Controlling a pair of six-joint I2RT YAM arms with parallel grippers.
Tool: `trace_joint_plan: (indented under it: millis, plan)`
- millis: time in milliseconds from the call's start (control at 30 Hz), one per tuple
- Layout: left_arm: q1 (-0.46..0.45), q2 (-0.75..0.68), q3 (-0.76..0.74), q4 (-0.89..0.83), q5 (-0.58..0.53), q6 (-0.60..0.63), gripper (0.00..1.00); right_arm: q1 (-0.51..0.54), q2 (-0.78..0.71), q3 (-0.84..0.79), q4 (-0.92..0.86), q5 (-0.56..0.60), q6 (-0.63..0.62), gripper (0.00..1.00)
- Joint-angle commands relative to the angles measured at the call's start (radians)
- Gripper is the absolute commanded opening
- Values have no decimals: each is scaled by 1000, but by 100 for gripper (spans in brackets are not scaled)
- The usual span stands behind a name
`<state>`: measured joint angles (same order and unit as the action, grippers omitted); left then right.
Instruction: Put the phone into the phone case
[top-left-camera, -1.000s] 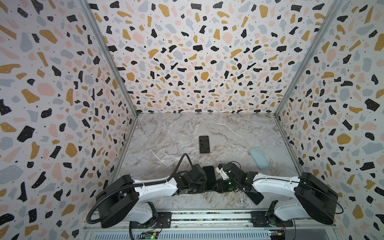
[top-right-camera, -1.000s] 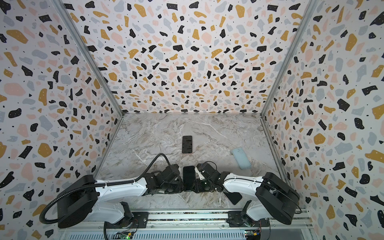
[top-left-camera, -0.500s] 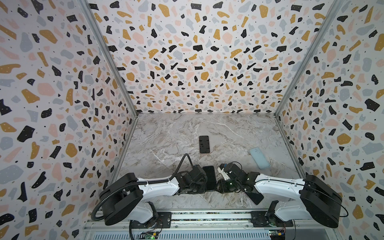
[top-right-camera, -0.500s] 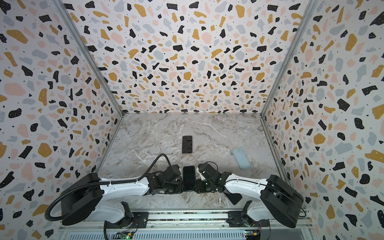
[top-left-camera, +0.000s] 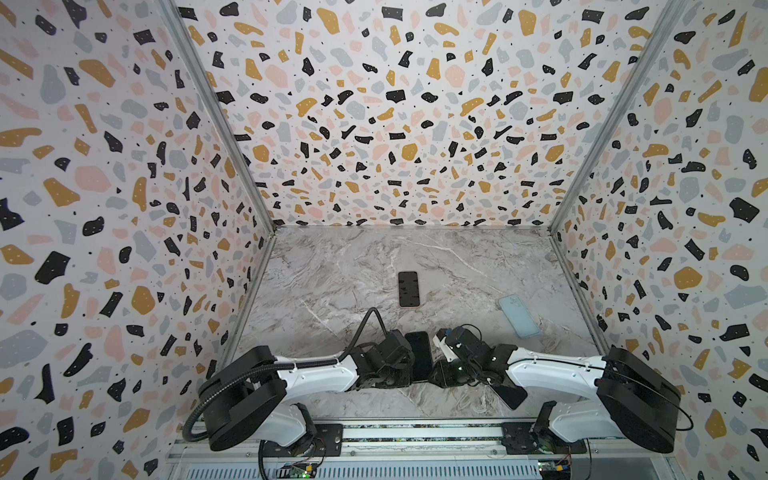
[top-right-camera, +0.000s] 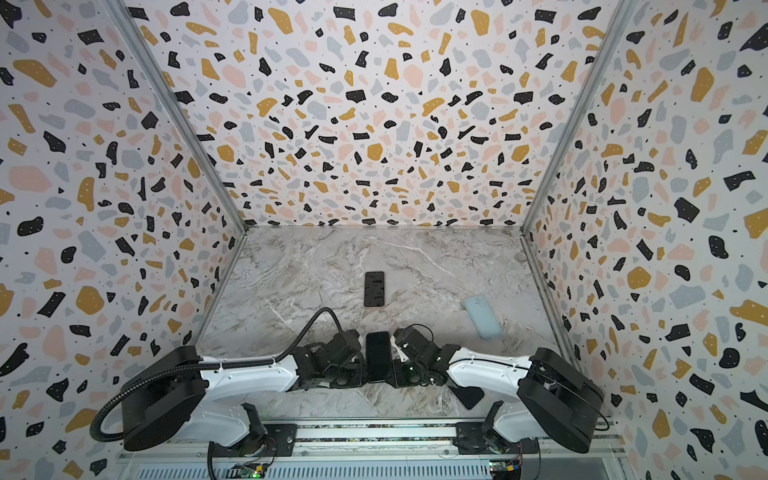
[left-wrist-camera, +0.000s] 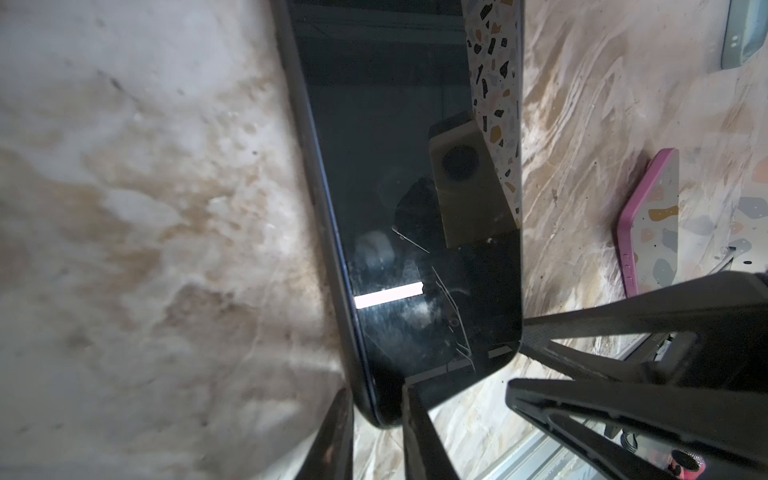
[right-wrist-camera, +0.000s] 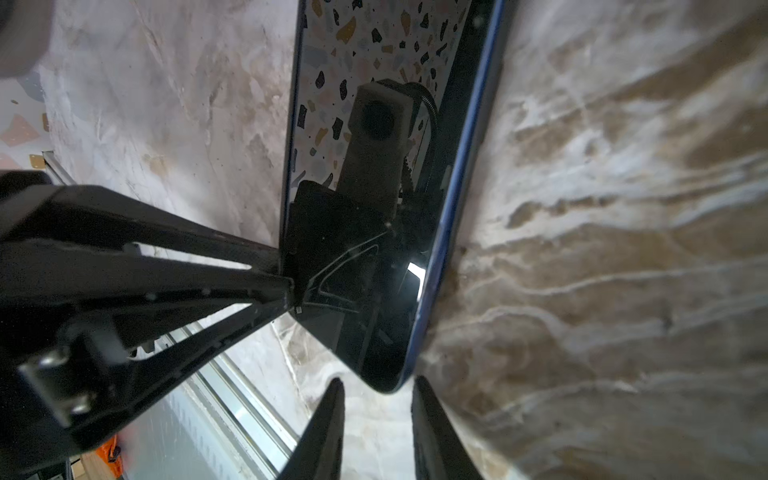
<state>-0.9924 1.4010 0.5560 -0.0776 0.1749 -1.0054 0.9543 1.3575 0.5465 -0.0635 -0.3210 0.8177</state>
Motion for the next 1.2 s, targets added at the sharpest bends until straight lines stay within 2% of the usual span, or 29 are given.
trace_joint_plan:
  millis: [0, 100, 233, 500, 1167]
  plan:
    - [0, 7, -11, -8, -3, 22, 22, 4, 4, 45, -10, 2, -19, 29]
    - [9, -3, -9, -19, -5, 33, 22, 3, 19, 59, -17, 2, -26, 27]
    - [32, -19, -22, -2, 0, 42, 27, -1, 39, 66, -18, -1, -32, 24]
    - [37, 23, -18, 29, 18, 60, 34, -5, 56, 73, -16, -8, -38, 21]
    - [33, 50, -64, 153, 67, 17, 30, 13, 115, 74, 57, -51, -23, 15]
